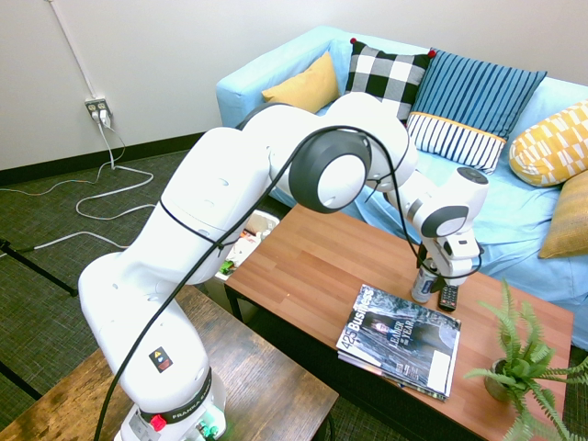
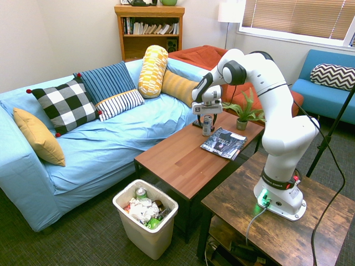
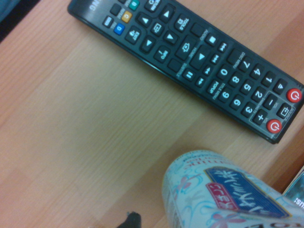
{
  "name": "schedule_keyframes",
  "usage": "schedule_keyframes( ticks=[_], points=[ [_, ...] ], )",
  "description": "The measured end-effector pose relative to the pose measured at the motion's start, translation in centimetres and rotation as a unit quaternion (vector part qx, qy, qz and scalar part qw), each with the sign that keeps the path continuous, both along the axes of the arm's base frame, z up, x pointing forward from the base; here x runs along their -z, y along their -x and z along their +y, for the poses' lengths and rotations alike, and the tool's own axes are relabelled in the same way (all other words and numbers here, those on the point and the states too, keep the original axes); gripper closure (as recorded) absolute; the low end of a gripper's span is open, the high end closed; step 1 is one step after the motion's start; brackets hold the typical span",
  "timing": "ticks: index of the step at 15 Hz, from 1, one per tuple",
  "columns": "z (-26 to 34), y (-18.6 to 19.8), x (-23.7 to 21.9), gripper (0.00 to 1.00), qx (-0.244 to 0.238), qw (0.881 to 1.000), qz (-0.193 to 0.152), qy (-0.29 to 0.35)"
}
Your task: Throw the can in the trash bin
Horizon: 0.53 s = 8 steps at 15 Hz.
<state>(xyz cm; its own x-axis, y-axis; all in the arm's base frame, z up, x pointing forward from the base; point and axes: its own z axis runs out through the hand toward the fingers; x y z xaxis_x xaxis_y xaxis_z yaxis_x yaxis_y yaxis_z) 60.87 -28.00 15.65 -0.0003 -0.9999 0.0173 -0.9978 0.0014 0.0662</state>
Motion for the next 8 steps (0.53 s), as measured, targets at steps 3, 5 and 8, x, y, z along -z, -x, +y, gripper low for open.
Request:
schedule_keyframes(
  ticks=[3,5,8],
  points=[
    [-0.29,0.01,0.21,1.0,-0.001,1.0,0.0,-0.001],
    [-0.27,-0.26,0.03,1.0,-0.002,1.0,-0.002,-0.003],
    [-0.11,-0.52,-0.15,1.0,-0.006,1.0,-0.005,-0.005]
  ],
)
